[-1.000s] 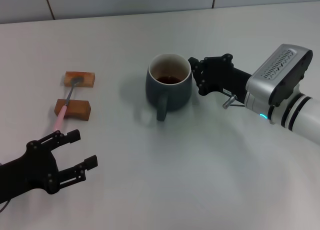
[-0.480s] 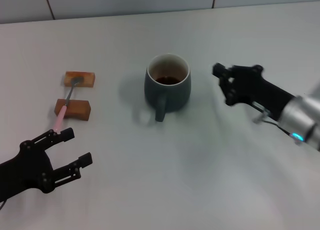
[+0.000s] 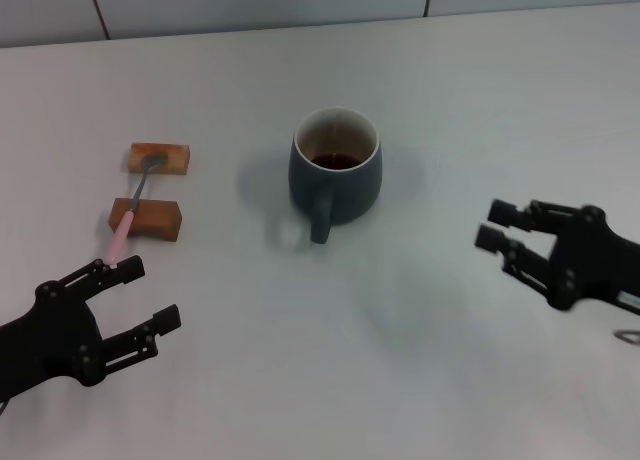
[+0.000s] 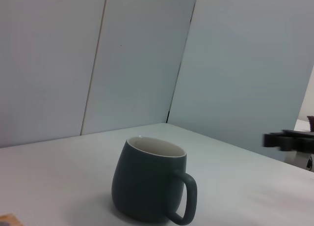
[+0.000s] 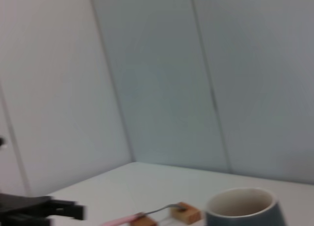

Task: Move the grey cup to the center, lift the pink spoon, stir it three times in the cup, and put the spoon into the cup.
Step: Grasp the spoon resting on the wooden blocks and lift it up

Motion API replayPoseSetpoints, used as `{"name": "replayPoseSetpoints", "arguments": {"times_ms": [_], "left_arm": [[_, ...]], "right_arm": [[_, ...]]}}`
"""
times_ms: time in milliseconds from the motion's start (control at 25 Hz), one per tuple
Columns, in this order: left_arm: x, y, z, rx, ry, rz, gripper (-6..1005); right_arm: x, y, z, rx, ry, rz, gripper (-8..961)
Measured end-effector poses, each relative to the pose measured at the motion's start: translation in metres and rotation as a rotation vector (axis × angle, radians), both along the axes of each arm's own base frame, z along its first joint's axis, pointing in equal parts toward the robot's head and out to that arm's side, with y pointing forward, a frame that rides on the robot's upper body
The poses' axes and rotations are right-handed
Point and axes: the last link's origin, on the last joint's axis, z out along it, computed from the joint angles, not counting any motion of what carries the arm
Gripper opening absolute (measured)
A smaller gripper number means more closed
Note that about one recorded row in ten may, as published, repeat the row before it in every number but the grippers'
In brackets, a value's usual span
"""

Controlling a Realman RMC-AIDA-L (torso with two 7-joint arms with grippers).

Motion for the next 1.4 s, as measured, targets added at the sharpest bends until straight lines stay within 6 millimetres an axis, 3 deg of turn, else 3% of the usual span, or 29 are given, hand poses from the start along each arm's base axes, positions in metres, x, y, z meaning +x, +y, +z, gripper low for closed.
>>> {"name": "replayPoseSetpoints", "arguments": {"times_ms": [280, 480, 840, 1080, 1400], "left_arm": [[-0.002, -0.002, 0.002, 0.006, -0.003, 0.015, 747], [-0.005, -0.001, 0.006, 0.042, -0.019, 0.040, 745], [-0.013, -0.001, 0.009, 0.095, -0.022, 0.107, 742], [-0.019, -0.004, -0.005, 0.142, -0.031, 0.163, 740], [-0.028, -0.010, 0.003, 0.174, -0.250, 0.392, 737]], "right_arm": [[0.002, -0.016, 0.038, -0.063, -0.021, -0.003, 501], [0.003, -0.014, 0.043, -0.078, -0.040, -0.025, 725], [0.005, -0.010, 0.040, -0.076, -0.056, -0.044, 803], [0.006, -0.011, 0.039, -0.077, -0.057, -0.051, 829], [0.007, -0.012, 0.038, -0.077, -0.055, -0.053, 829]]}}
